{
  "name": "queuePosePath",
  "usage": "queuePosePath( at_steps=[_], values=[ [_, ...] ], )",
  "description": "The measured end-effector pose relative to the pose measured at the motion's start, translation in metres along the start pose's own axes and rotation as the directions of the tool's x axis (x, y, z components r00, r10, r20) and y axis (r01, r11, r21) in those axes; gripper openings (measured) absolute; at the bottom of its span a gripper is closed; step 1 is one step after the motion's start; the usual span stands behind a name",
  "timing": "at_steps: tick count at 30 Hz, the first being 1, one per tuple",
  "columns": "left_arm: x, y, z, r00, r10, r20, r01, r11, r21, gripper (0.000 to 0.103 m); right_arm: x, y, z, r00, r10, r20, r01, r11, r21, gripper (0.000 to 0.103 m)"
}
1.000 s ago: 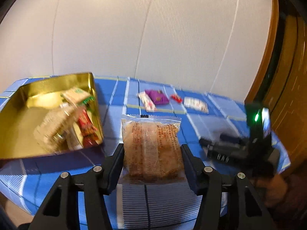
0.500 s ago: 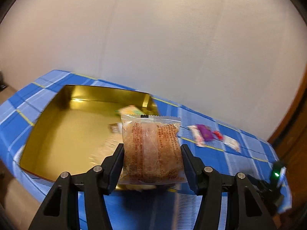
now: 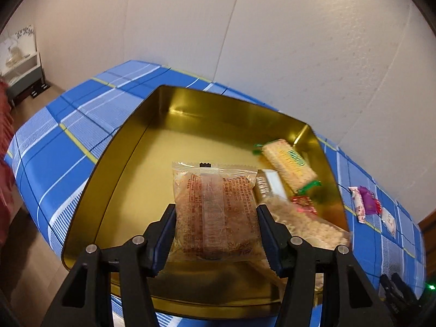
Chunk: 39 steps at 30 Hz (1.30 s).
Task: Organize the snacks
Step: 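Carry the brown-biscuit bag into the gold tin and open the left gripper, then move the right tool to the white 'BA ZHEN' packet and grasp it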
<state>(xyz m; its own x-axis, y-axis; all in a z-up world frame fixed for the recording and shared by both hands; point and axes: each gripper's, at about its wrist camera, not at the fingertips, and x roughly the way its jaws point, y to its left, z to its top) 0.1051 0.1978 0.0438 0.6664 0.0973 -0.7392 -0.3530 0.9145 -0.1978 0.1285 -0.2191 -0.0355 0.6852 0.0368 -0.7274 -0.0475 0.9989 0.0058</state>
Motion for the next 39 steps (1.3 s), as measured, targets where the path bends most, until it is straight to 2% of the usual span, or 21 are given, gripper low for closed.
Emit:
queuePosePath(
  at_steps=[4, 8, 12, 16, 19, 22, 25, 27, 28, 31, 35, 39],
  values=[
    [0.0, -0.001, -0.001, 1.0, 0.006, 0.011, -0.006, 1.0, 0.011, 0.06, 0.0, -0.001, 0.0, 1.0, 0.001, 0.0, -0.001, 1.0, 0.0, 0.075],
    [-0.014, -0.012, 0.0, 0.996, 0.023, 0.082, -0.027, 0.999, 0.046, 0.063, 0.0, 0.0, 0.0, 1.0, 0.0, -0.003, 0.0, 1.0, -0.002, 0.075],
    [-0.04, -0.031, -0.008, 0.988, -0.031, 0.149, 0.016, 0.995, 0.098, 0.065, 0.001, 0.0, 0.002, 1.0, 0.006, -0.011, -0.006, 1.0, -0.012, 0.075],
    [-0.061, -0.063, -0.031, 0.975, -0.148, 0.167, 0.114, 0.974, 0.195, 0.068, 0.004, -0.002, 0.007, 0.999, 0.021, -0.041, -0.023, 0.999, -0.03, 0.076],
    [-0.066, -0.093, -0.058, 0.959, -0.258, 0.116, 0.217, 0.936, 0.278, 0.069, 0.009, -0.004, 0.015, 0.997, 0.03, -0.076, -0.034, 0.998, -0.044, 0.076],
    [-0.062, -0.125, -0.09, 0.935, -0.352, 0.038, 0.314, 0.873, 0.373, 0.076, 0.016, -0.009, 0.026, 0.995, 0.015, -0.101, -0.02, 0.998, -0.053, 0.076],
    [-0.046, -0.151, -0.116, 0.908, -0.414, -0.068, 0.4, 0.804, 0.44, 0.076, 0.024, -0.017, 0.042, 0.995, -0.024, -0.094, 0.017, 0.997, -0.071, 0.076],
    [-0.032, -0.161, -0.127, 0.894, -0.425, -0.139, 0.44, 0.78, 0.445, 0.076, 0.028, -0.022, 0.055, 0.995, -0.043, -0.092, 0.035, 0.996, -0.088, 0.076],
    [-0.025, -0.163, -0.131, 0.891, -0.425, -0.163, 0.451, 0.777, 0.439, 0.076, 0.03, -0.023, 0.061, 0.995, -0.051, -0.089, 0.042, 0.994, -0.101, 0.076],
    [-0.006, -0.161, -0.133, 0.89, -0.408, -0.201, 0.455, 0.798, 0.394, 0.076, 0.04, -0.025, 0.082, 0.993, -0.073, -0.095, 0.056, 0.984, -0.167, 0.076],
    [-0.003, -0.156, -0.134, 0.9, -0.404, -0.165, 0.436, 0.813, 0.385, 0.078, 0.054, -0.023, 0.103, 0.991, -0.066, -0.121, 0.034, 0.968, -0.248, 0.076],
    [-0.003, -0.153, -0.138, 0.899, -0.414, -0.144, 0.435, 0.806, 0.402, 0.082, 0.076, -0.021, 0.118, 0.982, -0.063, -0.177, 0.005, 0.95, -0.313, 0.076]
  ],
)
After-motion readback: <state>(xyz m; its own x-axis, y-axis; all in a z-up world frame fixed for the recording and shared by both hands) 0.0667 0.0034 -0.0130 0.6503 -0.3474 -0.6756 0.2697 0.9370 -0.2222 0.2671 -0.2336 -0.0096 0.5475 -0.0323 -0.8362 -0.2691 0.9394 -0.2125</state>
